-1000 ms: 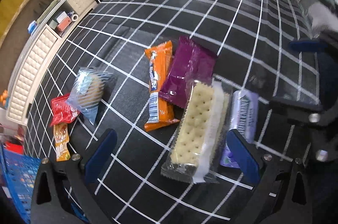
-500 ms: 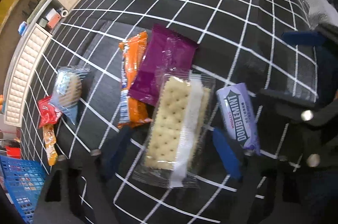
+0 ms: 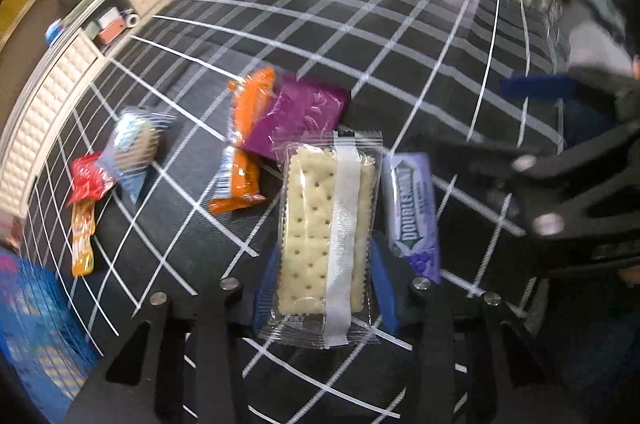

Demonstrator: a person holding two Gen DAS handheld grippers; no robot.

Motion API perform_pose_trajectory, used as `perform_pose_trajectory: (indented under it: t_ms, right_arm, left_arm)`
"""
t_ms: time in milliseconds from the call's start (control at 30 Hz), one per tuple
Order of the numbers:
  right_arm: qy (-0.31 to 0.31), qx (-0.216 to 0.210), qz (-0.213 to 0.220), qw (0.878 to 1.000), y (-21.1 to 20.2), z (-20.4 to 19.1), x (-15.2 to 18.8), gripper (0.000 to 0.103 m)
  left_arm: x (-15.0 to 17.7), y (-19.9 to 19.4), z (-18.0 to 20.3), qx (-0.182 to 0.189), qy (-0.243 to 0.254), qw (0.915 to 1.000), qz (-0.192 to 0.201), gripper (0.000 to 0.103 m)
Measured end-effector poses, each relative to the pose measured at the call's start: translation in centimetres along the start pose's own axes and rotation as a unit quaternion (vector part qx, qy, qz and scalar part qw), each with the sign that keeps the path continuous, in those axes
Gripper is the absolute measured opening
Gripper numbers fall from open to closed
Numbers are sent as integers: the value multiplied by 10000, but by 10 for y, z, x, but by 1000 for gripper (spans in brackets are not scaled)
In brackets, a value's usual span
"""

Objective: Organize snacks
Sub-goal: 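Grasp the white cracker pack with the left gripper while the right gripper grasps the purple pack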

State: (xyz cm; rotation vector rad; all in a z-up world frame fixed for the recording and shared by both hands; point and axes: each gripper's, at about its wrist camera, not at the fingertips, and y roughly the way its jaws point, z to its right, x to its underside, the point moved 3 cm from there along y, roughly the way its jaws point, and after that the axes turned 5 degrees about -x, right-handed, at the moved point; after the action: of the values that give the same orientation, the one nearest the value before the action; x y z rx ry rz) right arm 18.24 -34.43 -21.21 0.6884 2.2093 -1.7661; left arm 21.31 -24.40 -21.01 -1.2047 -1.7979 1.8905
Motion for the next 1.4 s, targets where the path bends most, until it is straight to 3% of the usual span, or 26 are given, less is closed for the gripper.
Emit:
perform_pose_trajectory:
  t_ms: [233, 500, 600, 733, 833, 933, 1133, 1400]
  right_arm:
    - [-11, -288, -125, 9995, 7, -20, -16, 95]
    - [213, -338, -428, 9983, 29, -35, -42, 95]
    - [254, -328, -567, 9975, 42, -40, -51, 95]
    - [557, 325, -821, 9945, 65, -32, -61, 82]
    - [923, 166, -1126, 9892, 81, -27, -60, 78]
    - [800, 480, -970, 9909, 83, -30, -61, 78]
    - [1075, 249, -1008, 9888, 91, -32, -68, 78]
    - [596, 683, -1096, 9898, 108, -59, -72, 78]
  left_arm:
    - [13, -29, -44, -310, -939, 9945, 351, 41]
    - [34, -48, -90, -535, -1941, 9777, 605, 41]
    - [35, -53, -99, -642, -2035, 9744, 713, 41]
    - [38, -55, -107, -749, -2124, 9710, 798, 41]
    - [37, -52, -114, -682, -2213, 9693, 830, 41]
    - [34, -43, -117, -622, -2178, 9707, 809, 41]
    - [30, -18, -126, -468, -2231, 9715, 646, 41]
    - [29, -6, -126, -225, -2283, 9712, 636, 41]
